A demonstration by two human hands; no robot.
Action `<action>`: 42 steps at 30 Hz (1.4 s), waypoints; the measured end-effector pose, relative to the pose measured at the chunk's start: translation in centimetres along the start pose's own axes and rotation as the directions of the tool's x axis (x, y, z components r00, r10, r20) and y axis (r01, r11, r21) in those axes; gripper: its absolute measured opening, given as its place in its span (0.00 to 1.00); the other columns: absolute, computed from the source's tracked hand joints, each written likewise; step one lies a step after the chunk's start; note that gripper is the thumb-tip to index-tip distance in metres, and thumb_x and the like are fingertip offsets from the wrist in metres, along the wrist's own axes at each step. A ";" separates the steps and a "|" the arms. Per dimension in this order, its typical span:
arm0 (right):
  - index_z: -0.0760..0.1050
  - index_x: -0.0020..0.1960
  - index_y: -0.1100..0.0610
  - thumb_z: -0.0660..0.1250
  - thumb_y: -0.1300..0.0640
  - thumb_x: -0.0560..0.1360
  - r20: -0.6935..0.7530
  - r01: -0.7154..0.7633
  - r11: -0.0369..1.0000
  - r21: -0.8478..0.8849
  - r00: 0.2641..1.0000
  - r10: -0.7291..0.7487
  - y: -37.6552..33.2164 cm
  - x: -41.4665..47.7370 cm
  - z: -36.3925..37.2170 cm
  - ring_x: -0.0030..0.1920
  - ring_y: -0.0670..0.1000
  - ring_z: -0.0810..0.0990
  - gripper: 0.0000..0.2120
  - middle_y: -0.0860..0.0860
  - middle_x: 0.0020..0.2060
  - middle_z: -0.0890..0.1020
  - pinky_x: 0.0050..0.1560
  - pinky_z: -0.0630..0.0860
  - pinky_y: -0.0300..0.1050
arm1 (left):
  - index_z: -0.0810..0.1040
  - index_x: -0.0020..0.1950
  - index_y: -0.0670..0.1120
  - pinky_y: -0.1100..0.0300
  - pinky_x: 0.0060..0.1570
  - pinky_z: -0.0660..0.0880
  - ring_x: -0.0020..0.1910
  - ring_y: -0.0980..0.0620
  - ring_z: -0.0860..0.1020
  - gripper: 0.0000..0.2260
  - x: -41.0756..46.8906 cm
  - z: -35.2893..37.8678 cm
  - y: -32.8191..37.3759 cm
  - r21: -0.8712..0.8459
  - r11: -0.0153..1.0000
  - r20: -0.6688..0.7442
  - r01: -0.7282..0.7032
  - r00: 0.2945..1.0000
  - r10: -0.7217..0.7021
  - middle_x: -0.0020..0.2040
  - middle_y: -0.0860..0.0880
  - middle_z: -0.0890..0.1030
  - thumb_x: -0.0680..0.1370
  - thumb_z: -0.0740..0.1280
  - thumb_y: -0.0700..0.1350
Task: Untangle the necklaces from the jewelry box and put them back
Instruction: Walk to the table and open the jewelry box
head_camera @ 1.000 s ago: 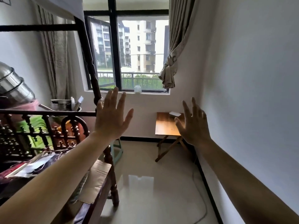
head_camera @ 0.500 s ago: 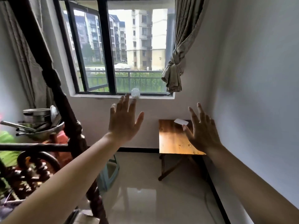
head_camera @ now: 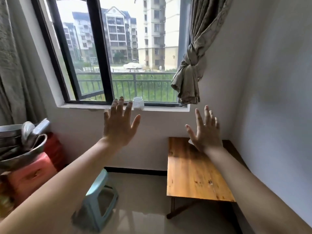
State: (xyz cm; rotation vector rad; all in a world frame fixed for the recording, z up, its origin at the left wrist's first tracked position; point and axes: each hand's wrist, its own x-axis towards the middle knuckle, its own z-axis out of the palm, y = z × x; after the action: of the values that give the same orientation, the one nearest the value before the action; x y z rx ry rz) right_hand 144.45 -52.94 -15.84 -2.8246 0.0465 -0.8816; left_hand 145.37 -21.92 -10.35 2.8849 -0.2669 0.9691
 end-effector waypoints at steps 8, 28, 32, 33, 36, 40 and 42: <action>0.51 0.82 0.54 0.57 0.38 0.81 0.031 0.036 0.998 -0.043 0.999 -0.035 0.4 11.6 10.7 0.79 0.65 0.54 0.37 0.62 0.81 0.49 0.75 0.53 0.63 | 0.61 0.79 0.45 0.39 0.74 0.52 0.79 0.38 0.56 0.29 12.0 10.7 -4.0 -0.010 1.000 -0.023 -0.007 1.000 0.006 0.80 0.39 0.58 0.83 0.53 0.60; 0.50 0.82 0.52 0.52 0.35 0.81 -0.059 -0.635 0.630 -0.447 0.723 0.688 17.4 15.1 21.4 0.79 0.63 0.54 0.36 0.59 0.81 0.46 0.76 0.58 0.60 | 0.55 0.81 0.48 0.39 0.76 0.53 0.80 0.41 0.50 0.32 33.5 44.7 14.9 -0.474 0.720 0.365 -0.506 0.631 0.684 0.82 0.42 0.53 0.82 0.45 0.65; 0.48 0.82 0.52 0.51 0.35 0.81 -0.042 -0.683 0.575 -0.450 0.660 0.750 21.4 14.4 22.3 0.80 0.62 0.53 0.36 0.59 0.81 0.45 0.76 0.57 0.60 | 0.53 0.81 0.48 0.41 0.76 0.53 0.81 0.42 0.49 0.33 33.7 47.8 20.1 -0.516 0.650 0.391 -0.558 0.522 0.758 0.82 0.42 0.51 0.82 0.45 0.65; 0.47 0.82 0.52 0.50 0.35 0.81 -0.028 -0.689 0.570 -0.447 0.648 0.761 22.4 14.7 22.7 0.80 0.62 0.53 0.36 0.59 0.81 0.45 0.76 0.57 0.59 | 0.52 0.82 0.49 0.41 0.76 0.53 0.81 0.42 0.49 0.33 34.0 48.6 21.1 -0.522 0.643 0.409 -0.560 0.498 0.765 0.82 0.43 0.50 0.82 0.46 0.65; 0.47 0.82 0.52 0.50 0.35 0.81 0.008 -0.705 0.576 -0.414 0.630 0.777 25.8 16.2 24.7 0.80 0.62 0.53 0.36 0.59 0.81 0.45 0.76 0.58 0.59 | 0.51 0.82 0.51 0.42 0.76 0.53 0.81 0.42 0.47 0.33 35.0 51.6 23.4 -0.540 0.646 0.472 -0.539 0.441 0.763 0.83 0.44 0.48 0.81 0.46 0.66; 0.47 0.82 0.52 0.49 0.35 0.82 0.076 -0.722 0.585 -0.370 0.604 0.793 30.2 18.7 29.1 0.80 0.62 0.53 0.35 0.59 0.81 0.45 0.76 0.58 0.58 | 0.51 0.81 0.52 0.43 0.75 0.55 0.81 0.43 0.48 0.32 36.1 57.1 25.8 -0.558 0.689 0.522 -0.462 0.450 0.725 0.83 0.44 0.49 0.81 0.48 0.66; 0.48 0.82 0.51 0.49 0.35 0.82 0.116 -0.760 0.560 -0.330 0.556 0.823 31.4 19.1 32.1 0.80 0.62 0.54 0.35 0.59 0.81 0.46 0.75 0.59 0.59 | 0.54 0.81 0.51 0.43 0.73 0.58 0.80 0.43 0.51 0.31 35.6 59.9 26.3 -0.573 0.729 0.572 -0.374 0.454 0.683 0.82 0.44 0.52 0.82 0.50 0.65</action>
State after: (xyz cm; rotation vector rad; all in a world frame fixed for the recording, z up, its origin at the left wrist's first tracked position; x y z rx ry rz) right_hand 179.11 -80.10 -36.79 -2.5796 1.3849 -0.2740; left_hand 203.59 -60.83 -35.77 2.6426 -1.3472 -0.3906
